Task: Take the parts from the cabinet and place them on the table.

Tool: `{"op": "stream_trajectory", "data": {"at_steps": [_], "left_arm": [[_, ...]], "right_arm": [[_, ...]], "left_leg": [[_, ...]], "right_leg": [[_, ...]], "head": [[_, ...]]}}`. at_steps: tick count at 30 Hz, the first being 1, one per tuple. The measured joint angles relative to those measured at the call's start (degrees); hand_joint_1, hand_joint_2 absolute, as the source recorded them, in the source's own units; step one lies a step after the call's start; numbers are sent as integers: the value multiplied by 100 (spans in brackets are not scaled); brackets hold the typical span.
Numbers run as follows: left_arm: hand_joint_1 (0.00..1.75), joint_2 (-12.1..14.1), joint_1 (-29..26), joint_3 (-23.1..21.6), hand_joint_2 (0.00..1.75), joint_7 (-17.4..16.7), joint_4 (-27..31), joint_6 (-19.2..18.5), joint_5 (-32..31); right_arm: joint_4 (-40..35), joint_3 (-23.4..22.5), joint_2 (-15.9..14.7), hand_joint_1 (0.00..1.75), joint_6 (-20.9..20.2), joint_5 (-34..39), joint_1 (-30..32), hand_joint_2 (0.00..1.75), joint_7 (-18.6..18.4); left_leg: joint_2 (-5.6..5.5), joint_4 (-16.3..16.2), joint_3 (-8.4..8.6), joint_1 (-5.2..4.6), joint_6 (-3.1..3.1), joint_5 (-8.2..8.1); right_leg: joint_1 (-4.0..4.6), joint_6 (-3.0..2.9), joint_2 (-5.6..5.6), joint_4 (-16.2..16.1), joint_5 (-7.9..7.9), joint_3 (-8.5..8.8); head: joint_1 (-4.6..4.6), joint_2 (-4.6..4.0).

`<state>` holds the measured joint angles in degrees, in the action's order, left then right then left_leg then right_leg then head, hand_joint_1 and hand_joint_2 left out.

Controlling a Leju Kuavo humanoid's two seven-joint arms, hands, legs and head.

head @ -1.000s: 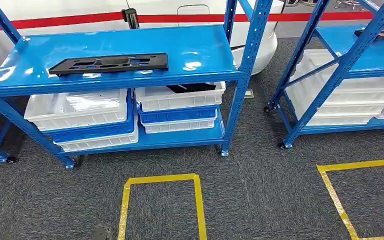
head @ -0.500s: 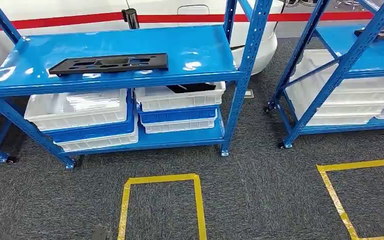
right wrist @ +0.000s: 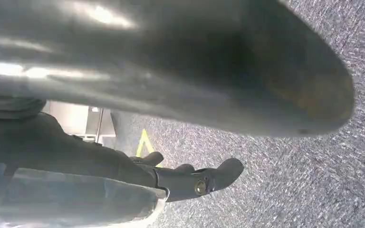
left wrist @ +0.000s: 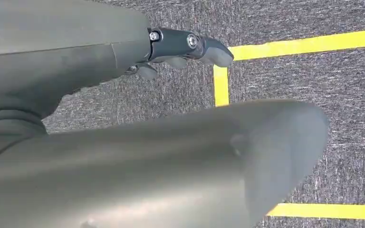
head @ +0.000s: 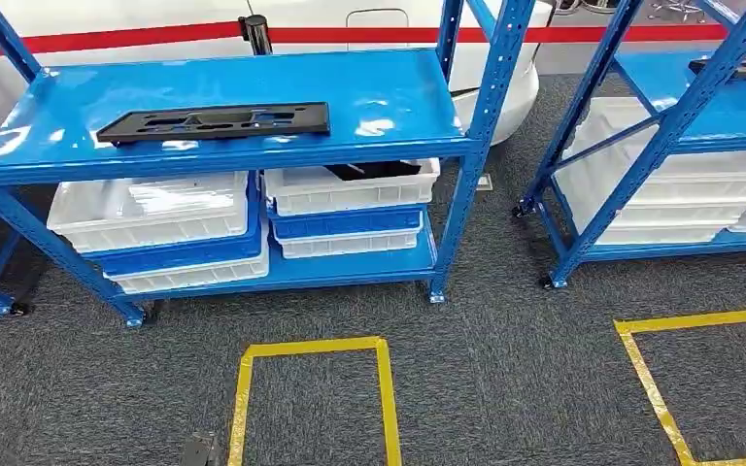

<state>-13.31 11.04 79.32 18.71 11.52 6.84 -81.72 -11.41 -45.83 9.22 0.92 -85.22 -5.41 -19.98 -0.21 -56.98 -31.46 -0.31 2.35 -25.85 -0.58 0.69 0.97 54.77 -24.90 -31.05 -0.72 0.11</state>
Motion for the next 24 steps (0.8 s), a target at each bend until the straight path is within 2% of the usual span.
{"op": "stream_trajectory", "data": {"at_steps": [1,2,3,4,5,6,7,8,10,11,12,14,15,16,17,18,20,21,22,23,24], "left_arm": [[0,-5,4,0,0,0,-2,0,2],[0,-15,13,0,0,4,-2,-2,2],[0,-20,23,0,0,11,0,-2,4],[0,-20,22,0,0,11,0,-15,4],[0,-22,17,0,0,11,0,-15,4],[0,-22,16,0,0,11,0,-15,7],[0,-22,15,0,0,11,-2,-15,5],[0,-24,15,0,0,11,-2,-15,7],[0,-31,17,0,0,13,-2,-15,7],[0,-31,20,0,0,13,0,-15,6],[0,-26,23,0,0,15,0,-15,4],[0,-31,25,0,0,17,0,-15,2],[0,-33,22,0,0,17,-2,-15,2],[0,-33,24,0,0,17,-2,-15,2],[0,-31,22,0,0,17,0,-15,2],[0,-31,22,0,0,17,-2,-15,2],[0,-29,21,0,0,17,-2,-15,2],[0,-29,16,0,0,17,-2,-15,2],[0,-29,9,0,0,17,-2,-15,2],[0,-26,5,0,0,17,0,-15,2],[0,-26,7,0,0,17,-2,-15,2]], "right_arm": [[-2,0,-2,0,-2,0,-1,0,0],[-2,0,-7,0,-4,-2,0,0,0],[0,2,-7,0,-7,-2,-4,0,0],[-2,2,-11,0,-7,-4,-6,0,0],[0,2,-22,0,-13,-4,0,0,0],[0,0,-22,0,-20,-7,11,0,0],[0,0,-26,0,-20,-6,19,0,0],[-2,0,-28,0,-20,-7,20,0,0],[-2,0,-48,0,-20,-7,9,0,2],[0,0,-48,0,-24,-7,2,0,2],[0,2,-48,0,-35,-7,-6,0,2],[0,0,-52,0,-39,-7,-10,0,2],[0,0,-50,0,-39,-7,-8,0,2],[0,0,-44,0,-39,-7,-9,0,2],[0,0,-37,0,-39,-7,-8,0,2],[0,0,-35,0,-39,-7,-7,0,2],[0,0,-22,0,-42,-7,-3,0,4],[0,0,-20,0,-42,-7,-1,0,4],[0,0,-20,0,-44,-7,0,0,4],[0,0,-20,0,-46,-7,-1,0,4],[0,0,-15,0,-48,-7,-4,0,4]], "left_leg": [[18,131,64,98,63,92],[29,180,83,68,79,118],[34,179,59,77,114,141],[36,178,34,76,115,142],[38,176,16,74,110,148],[37,174,2,82,97,156],[32,173,-3,91,84,163],[23,171,-3,98,69,168],[-2,141,-4,133,-3,163],[0,116,-5,121,-64,149],[-7,107,-15,113,-135,112],[-14,133,-3,142,-194,112],[-14,147,1,165,-249,136],[-14,115,-15,191,-286,138],[-4,-39,-70,205,-298,7],[-1,-386,-214,212,-310,-255],[-2,-1375,-665,212,-354,-746],[-2,-1743,-846,212,-360,-857],[-1,-1817,-891,212,-353,-818],[5,-1596,-797,214,-341,-646],[12,-1131,-568,214,-326,-388]], "right_leg": [[39,14,-14,56,-31,-50],[21,7,-40,193,-121,-123],[14,-40,-39,563,-334,-301],[-6,-66,-40,1063,-553,-538],[-26,-68,-40,1548,-735,-770],[-42,-32,-41,1860,-817,-910],[-65,26,-43,1835,-771,-885],[-88,99,-46,1540,-638,-707],[-152,231,-58,412,-260,-83],[-182,234,-68,-13,-202,126],[-102,176,-36,-29,-180,113],[-73,70,-41,-12,-167,90],[-54,22,-40,-15,-157,87],[-134,-44,-43,-46,-111,144],[-142,-81,-48,-45,-89,149],[-136,-134,-65,-44,-79,148],[-108,-137,-92,-41,-79,135],[-96,-136,-105,-40,-80,130],[-87,-138,-109,-38,-83,129],[-85,-139,-116,-36,-86,131],[-85,-138,-117,-35,-86,137]], "head": [[2,0],[9,0],[37,0],[42,0],[31,0],[37,0],[55,0],[50,0],[48,0],[59,0],[73,0],[50,0],[48,0],[53,0],[35,0],[6,0],[0,0],[4,0],[4,0],[2,0],[4,0]]}}
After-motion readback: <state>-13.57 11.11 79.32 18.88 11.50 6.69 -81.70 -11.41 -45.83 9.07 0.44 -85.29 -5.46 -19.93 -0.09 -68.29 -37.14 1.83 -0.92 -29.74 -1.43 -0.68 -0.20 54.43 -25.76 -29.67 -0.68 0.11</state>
